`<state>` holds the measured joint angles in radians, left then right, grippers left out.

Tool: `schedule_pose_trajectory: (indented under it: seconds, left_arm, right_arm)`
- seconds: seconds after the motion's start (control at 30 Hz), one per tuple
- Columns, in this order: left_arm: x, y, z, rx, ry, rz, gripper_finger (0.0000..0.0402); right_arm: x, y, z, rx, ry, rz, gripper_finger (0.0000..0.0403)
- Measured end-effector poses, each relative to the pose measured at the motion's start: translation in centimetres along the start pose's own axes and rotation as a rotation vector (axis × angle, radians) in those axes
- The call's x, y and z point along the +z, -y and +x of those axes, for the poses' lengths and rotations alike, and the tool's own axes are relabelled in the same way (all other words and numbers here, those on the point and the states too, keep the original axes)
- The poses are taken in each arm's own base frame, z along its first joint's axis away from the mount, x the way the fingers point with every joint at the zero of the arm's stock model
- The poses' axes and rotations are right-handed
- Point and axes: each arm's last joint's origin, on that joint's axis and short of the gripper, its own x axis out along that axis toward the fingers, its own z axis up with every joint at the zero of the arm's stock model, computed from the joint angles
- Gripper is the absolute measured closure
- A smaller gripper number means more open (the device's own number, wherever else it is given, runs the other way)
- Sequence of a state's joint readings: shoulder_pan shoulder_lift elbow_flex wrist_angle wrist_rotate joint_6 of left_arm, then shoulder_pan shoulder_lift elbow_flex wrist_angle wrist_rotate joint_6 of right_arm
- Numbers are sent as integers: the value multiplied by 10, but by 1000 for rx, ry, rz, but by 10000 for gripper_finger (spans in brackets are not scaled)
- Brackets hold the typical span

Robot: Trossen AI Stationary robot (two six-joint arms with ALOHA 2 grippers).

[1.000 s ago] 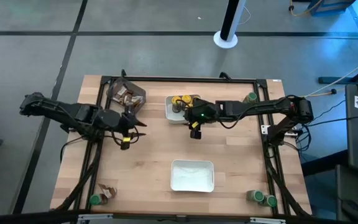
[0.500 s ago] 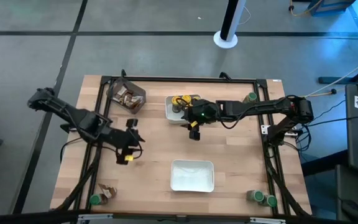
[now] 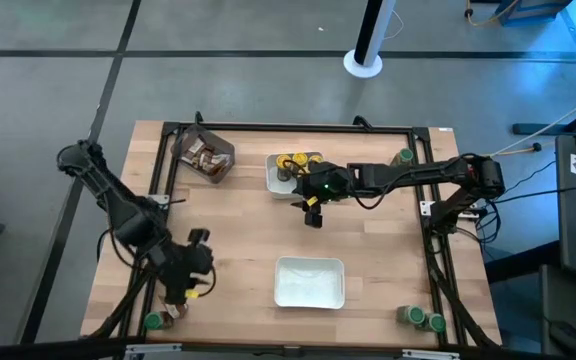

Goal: Sort spices by type
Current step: Put the orange seasoning pack into the black bin

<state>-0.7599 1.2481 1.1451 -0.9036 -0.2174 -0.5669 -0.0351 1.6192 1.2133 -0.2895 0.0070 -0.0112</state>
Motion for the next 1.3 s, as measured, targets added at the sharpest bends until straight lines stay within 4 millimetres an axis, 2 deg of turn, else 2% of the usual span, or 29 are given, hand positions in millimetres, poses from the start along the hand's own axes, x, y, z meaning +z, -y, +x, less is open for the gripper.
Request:
schedule_pose_trajectory:
  seconds: [0.4, 0.67, 1.0, 1.3]
  left_arm:
    - [-35, 40, -3, -169, -201, -73, 247]
    - [-55, 51, -1, -165, -264, -131, 247]
    - [-64, 65, 20, -131, -357, -93, 247]
    - [-72, 74, 30, -119, -403, -50, 247]
  right_arm:
    - [6, -6, 0, -5, 57, 8, 230]
    - [6, -6, 0, -5, 57, 20, 230]
    - [5, -6, 0, -5, 55, 20, 230]
    - [5, -6, 0, -5, 56, 19, 230]
